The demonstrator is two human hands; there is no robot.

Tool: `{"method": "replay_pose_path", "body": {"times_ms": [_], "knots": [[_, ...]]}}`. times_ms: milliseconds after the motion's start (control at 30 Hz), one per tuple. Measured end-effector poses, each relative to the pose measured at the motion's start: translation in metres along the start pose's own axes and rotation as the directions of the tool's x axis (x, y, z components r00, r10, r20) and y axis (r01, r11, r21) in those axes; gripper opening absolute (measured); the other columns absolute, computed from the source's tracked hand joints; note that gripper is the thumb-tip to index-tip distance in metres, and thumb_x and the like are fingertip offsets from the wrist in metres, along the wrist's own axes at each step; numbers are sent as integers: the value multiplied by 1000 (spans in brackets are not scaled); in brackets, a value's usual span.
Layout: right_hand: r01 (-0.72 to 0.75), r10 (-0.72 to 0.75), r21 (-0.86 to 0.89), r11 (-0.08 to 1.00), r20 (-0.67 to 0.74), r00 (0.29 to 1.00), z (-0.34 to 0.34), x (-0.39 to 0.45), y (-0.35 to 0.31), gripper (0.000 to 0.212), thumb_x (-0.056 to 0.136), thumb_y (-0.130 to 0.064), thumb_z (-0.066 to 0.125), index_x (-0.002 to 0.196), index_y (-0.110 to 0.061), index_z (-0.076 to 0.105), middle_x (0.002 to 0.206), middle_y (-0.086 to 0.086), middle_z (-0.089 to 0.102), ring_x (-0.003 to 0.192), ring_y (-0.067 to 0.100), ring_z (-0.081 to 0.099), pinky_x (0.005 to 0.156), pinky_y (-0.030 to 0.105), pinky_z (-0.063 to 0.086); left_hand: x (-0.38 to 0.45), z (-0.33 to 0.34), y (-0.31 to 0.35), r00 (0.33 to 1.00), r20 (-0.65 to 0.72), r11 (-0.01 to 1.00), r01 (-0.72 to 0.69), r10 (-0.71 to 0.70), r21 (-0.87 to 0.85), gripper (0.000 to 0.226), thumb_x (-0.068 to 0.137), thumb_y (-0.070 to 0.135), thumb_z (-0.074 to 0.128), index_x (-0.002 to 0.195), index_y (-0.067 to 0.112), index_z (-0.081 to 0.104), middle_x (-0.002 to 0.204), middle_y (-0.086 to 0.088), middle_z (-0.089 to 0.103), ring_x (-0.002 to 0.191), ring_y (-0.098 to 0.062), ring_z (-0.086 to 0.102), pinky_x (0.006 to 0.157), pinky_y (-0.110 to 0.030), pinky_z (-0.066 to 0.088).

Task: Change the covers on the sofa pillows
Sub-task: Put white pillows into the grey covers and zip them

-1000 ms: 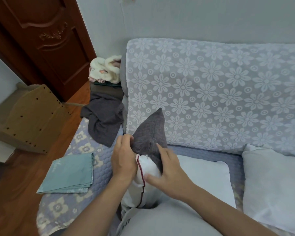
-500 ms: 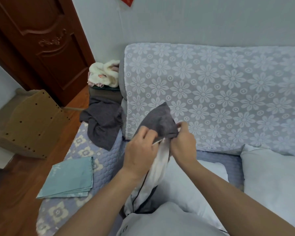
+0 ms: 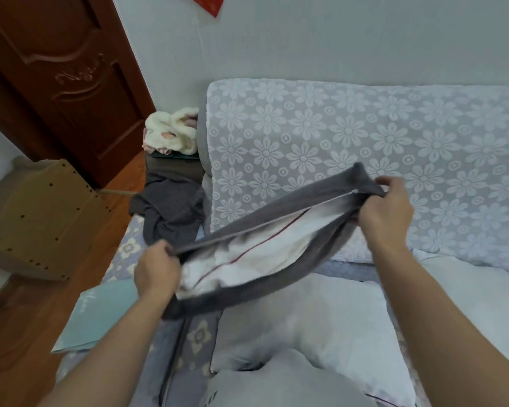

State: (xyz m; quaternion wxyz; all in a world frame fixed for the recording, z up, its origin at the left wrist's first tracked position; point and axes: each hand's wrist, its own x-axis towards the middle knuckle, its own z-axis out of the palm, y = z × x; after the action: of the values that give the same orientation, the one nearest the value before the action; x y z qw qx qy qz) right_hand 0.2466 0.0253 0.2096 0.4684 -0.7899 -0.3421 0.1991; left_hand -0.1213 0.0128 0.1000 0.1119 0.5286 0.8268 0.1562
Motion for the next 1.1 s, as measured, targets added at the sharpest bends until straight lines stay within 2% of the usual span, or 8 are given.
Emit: {"method": "replay_pose_path", "body": {"times_ms": [267, 300, 400, 467, 567, 667, 933, 1100], "knots": [[-201, 195, -287, 936, -51, 979, -55, 3, 79, 52, 85, -5, 41, 134, -20, 50, 114, 22, 64, 108, 43, 58, 98, 52, 48, 1, -2, 59, 896, -79, 899, -430, 436, 81, 18, 82, -2, 56, 91, 13, 63, 95, -8, 55, 87, -34, 54, 71, -44, 47], [-236, 234, -315, 919, -43, 971, -58, 1, 93, 51, 85, -7, 42, 133, -19, 49, 111, 23, 66, 106, 43, 60, 97, 53, 48, -11, 8, 64, 812, -106, 818, -567, 574, 92, 14, 81, 4, 58, 92, 10, 65, 96, -10, 57, 88, -33, 54, 72, -44, 48], [-333, 332, -336, 881, -64, 941, -68, -4, 124, 42, 82, -5, 42, 122, -15, 50, 96, 24, 69, 96, 40, 61, 90, 48, 50, -71, 47, 90, 306, 59, 311, -943, 950, -118, 21, 88, 18, 54, 95, 11, 72, 101, -5, 67, 97, -23, 58, 85, -39, 52], [-342, 335, -340, 876, -82, 939, -74, -3, 132, 39, 84, -7, 40, 121, -15, 48, 90, 23, 69, 93, 39, 61, 87, 46, 49, -108, 80, 96, 215, 294, 299, -912, 931, -280, 32, 94, 34, 54, 116, 20, 72, 124, -2, 64, 119, -22, 55, 108, -35, 42], [-256, 262, -415, 873, -44, 964, -78, -2, 131, 53, 86, -8, 40, 137, -22, 44, 95, 22, 68, 94, 40, 62, 82, 42, 46, -125, 111, 101, 293, 574, 402, -913, 765, -70, 67, 91, 61, 43, 152, 32, 40, 158, -9, 33, 148, -36, 24, 125, -47, 11], [-155, 188, -490, 858, 18, 982, -84, -7, 131, 68, 84, -3, 37, 143, -36, 44, 98, 18, 65, 86, 38, 57, 75, 39, 42, -114, 109, 114, 365, 636, 455, -890, 680, 25, 82, 88, 66, 44, 158, 34, 15, 165, -6, 13, 154, -30, 1, 124, -52, -2], [-136, 130, -316, 939, -41, 991, -89, 0, 108, 65, 87, -9, 34, 138, -45, 51, 113, 6, 67, 95, 30, 62, 87, 42, 51, -94, 113, 145, 332, 846, 605, -796, 417, 14, 51, 89, 58, 53, 135, 36, 48, 133, 1, 60, 127, -28, 53, 103, -48, 35], [-100, 184, -541, 835, 103, 978, -87, -1, 127, 71, 88, -5, 38, 152, -34, 28, 91, 10, 62, 77, 29, 57, 68, 37, 43, -95, 111, 128, 307, 700, 435, -901, 645, -5, 36, 99, 44, 46, 132, 38, 59, 143, 9, 53, 134, -21, 45, 108, -46, 30]]}}
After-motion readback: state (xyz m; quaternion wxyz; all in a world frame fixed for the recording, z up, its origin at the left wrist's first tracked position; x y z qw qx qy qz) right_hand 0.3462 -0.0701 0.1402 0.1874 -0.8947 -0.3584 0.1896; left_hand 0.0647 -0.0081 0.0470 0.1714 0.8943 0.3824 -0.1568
